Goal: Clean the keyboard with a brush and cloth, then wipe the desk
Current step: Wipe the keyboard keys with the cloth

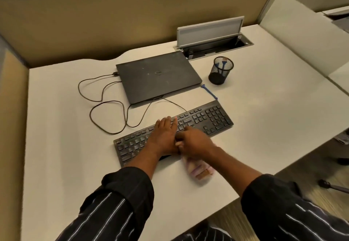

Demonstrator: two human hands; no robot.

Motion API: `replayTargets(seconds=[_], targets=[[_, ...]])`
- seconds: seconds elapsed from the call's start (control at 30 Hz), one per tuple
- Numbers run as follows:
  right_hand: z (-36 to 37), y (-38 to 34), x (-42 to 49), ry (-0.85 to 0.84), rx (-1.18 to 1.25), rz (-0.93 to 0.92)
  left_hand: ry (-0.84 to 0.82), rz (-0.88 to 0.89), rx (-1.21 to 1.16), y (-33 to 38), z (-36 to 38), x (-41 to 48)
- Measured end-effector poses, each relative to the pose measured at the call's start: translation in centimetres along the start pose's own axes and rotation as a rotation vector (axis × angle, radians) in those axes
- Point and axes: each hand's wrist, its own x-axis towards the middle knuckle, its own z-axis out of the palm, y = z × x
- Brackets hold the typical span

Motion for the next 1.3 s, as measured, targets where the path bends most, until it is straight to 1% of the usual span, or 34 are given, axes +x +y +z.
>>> replayTargets(seconds=[0.07, 0.17, 0.2, 0.23, 0.27, 0.3, 0.4, 0.47, 0.5, 0.53, 0.6, 0.67, 0.7, 0.73, 0.77, 0.8, 0.9, 0.97, 1.0, 1.03, 1.07, 1.13, 1.17, 1.2, 1.23, 1.3], targets=[[-0.9, 2.8, 0.0, 0.071, 0.043, 0.062, 0.015, -0.019, 0.017, 0.6, -0.2, 0.7], [-2.4, 9.3, 0.1, 0.294, 0.033, 0.348, 0.0, -0.048, 0.027, 0.8, -0.2, 1.0], [-2.8, 10.8, 0.2, 0.35, 0.035, 0.419, -0.01, -0.05, 0.035, 0.8, -0.3, 1.2], [-2.9, 11.6, 0.5, 0.379, 0.049, 0.452, -0.023, -0.052, 0.045, 0.9, -0.4, 1.3], [-2.9, 11.3, 0.8, 0.375, 0.052, 0.442, -0.035, -0.055, 0.052, 1.0, -0.5, 1.5], [-2.5, 10.4, 1.2, 0.358, 0.047, 0.387, -0.041, -0.06, 0.05, 1.0, -0.7, 1.7], [-0.8, 5.8, 1.2, 0.288, 0.009, 0.136, -0.017, -0.081, 0.011, 1.4, -0.8, 2.4], [-1.0, 4.2, 0.6, 0.199, -0.044, -0.034, -0.001, -0.072, 0.022, 1.9, -0.8, 2.9], [-1.3, 4.5, 0.4, 0.173, -0.055, -0.09, 0.001, -0.063, 0.03, 2.1, -0.8, 3.1], [-1.9, 5.2, 0.4, 0.181, -0.074, -0.083, 0.006, -0.057, 0.038, 2.3, -0.8, 3.2], [-2.8, 7.6, 0.9, 0.29, -0.091, 0.038, 0.014, -0.057, 0.052, 2.6, -0.7, 3.4], [-3.0, 10.8, 1.8, 0.434, -0.087, 0.249, 0.028, -0.061, 0.058, 2.7, -0.5, 3.5], [-2.8, 11.7, 2.3, 0.481, -0.044, 0.335, 0.037, -0.061, 0.061, 2.7, -0.4, 3.5], [-2.4, 11.7, 2.9, 0.492, -0.034, 0.365, 0.036, -0.06, 0.066, 2.7, -0.4, 3.6], [-1.9, 11.2, 3.5, 0.482, -0.03, 0.358, 0.033, -0.057, 0.067, 2.8, -0.4, 3.7], [-1.4, 9.7, 3.9, 0.436, -0.021, 0.326, 0.033, -0.052, 0.06, 2.8, -0.4, 3.9], [0.4, 5.7, 3.9, 0.34, -0.06, 0.065, 0.066, -0.033, 0.006, 2.9, -0.4, 4.2], [0.0, 6.3, 3.3, 0.294, -0.107, -0.077, 0.092, -0.024, -0.008, 2.8, -0.3, 4.2], [-0.6, 7.5, 3.3, 0.294, -0.159, -0.095, 0.091, -0.023, -0.005, 2.9, -0.3, 4.1], [-1.1, 9.3, 3.5, 0.309, -0.204, -0.07, 0.084, -0.025, 0.004, 2.9, -0.4, 4.1], [-1.8, 10.9, 3.5, 0.314, -0.227, 0.024, 0.076, -0.027, 0.017, 3.0, -0.5, 4.1], [-3.1, 13.2, 3.7, 0.321, -0.163, 0.229, 0.083, -0.031, 0.035, 3.1, -0.6, 4.1], [-3.3, 13.6, 3.8, 0.32, -0.114, 0.264, 0.087, -0.028, 0.044, 3.1, -0.5, 4.1], [-3.4, 13.1, 3.8, 0.293, -0.115, 0.227, 0.089, -0.024, 0.052, 3.1, -0.5, 4.0], [-3.4, 12.2, 3.7, 0.229, -0.118, 0.161, 0.092, -0.019, 0.061, 3.1, -0.4, 4.1], [-3.6, 9.5, 2.6, 0.02, -0.058, -0.034, 0.095, -0.013, 0.066, 3.0, -0.3, 4.0]])
